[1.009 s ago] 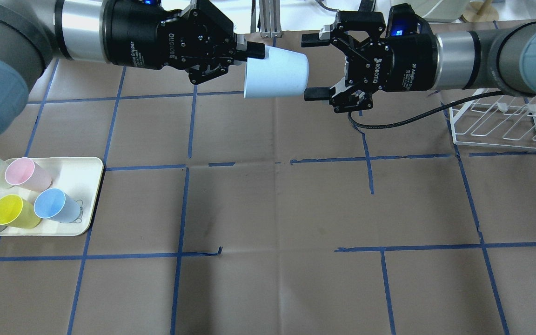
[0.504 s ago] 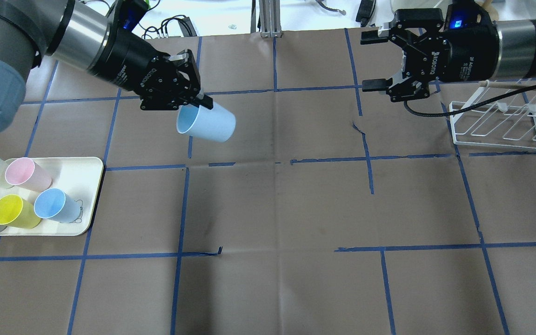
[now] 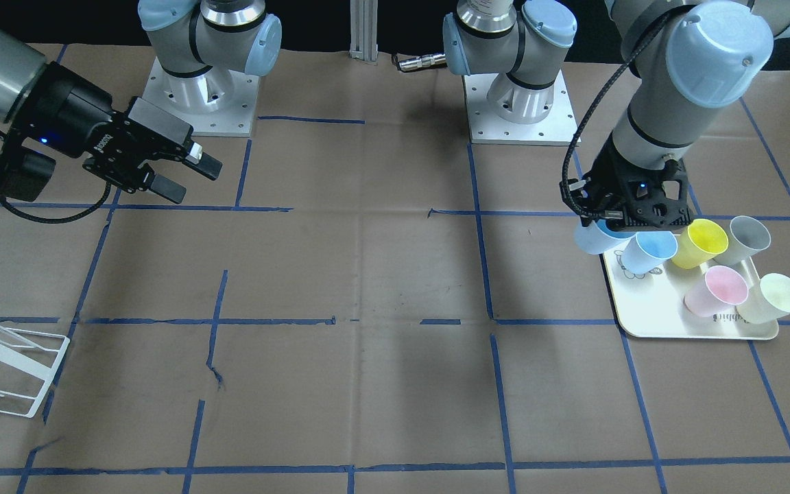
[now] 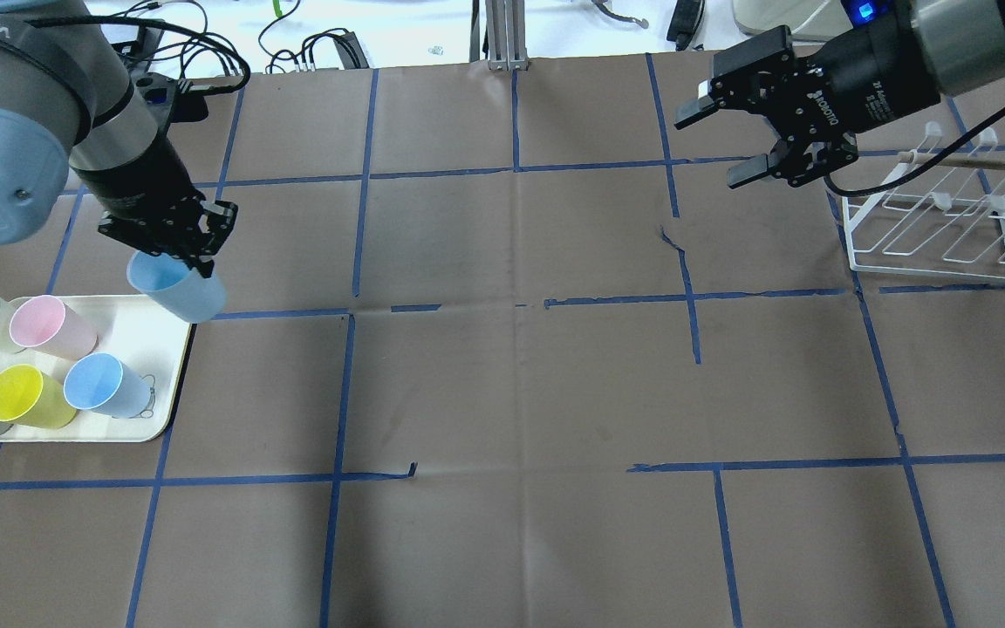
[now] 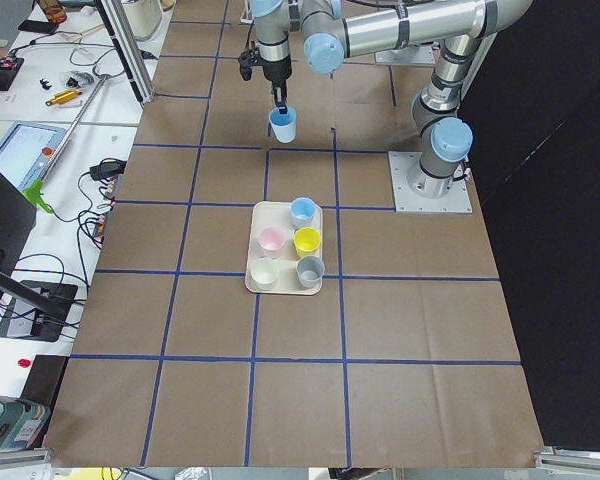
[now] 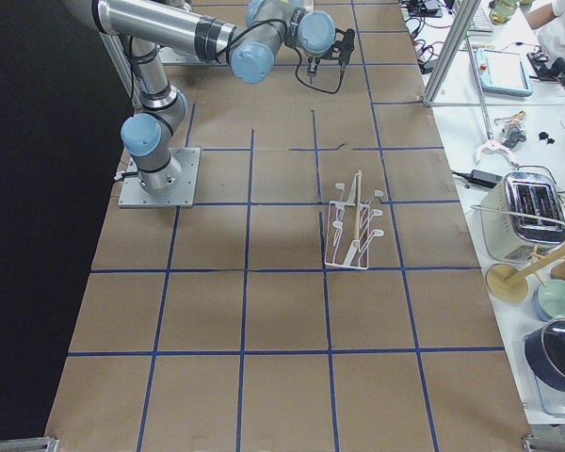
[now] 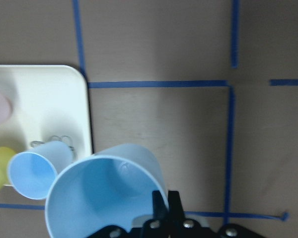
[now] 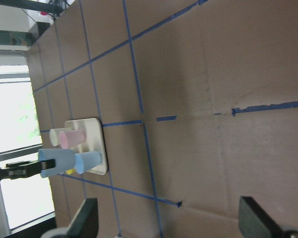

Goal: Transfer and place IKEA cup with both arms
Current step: 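Carry the cup with the left gripper down onto the white tray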

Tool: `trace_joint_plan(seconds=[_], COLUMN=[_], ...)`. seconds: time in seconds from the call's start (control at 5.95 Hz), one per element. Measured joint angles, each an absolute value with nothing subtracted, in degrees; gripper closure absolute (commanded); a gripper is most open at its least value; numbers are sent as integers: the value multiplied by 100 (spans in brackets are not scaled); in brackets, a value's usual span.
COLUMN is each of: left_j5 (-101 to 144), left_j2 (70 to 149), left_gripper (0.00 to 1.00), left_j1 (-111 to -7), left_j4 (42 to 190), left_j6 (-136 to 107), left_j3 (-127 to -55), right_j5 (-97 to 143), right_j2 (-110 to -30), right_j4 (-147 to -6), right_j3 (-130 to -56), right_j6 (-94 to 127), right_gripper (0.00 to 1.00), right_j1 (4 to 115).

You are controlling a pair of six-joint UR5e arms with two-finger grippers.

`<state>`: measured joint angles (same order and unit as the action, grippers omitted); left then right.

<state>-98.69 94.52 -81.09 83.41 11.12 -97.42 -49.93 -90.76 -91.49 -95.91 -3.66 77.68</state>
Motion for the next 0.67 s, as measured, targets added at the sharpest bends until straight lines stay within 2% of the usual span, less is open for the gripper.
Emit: trace_joint_plan(seconds=[0.34, 0.67], left_j5=[-10359, -10376], left_j2=[10015, 10703], left_gripper=[100, 100], left_j1=[-7464, -7249], left_j4=[7689, 6997], left_j6=[2002, 2119], left_j3=[-9845, -9880], right_j5=[-7193, -8865], right_j2=[-9099, -9088], right_j4=[-9696, -9720], right_j3=[-9289, -9183], right_j6=[358, 603], right_gripper=[0, 0], right_j1=[8647, 9119])
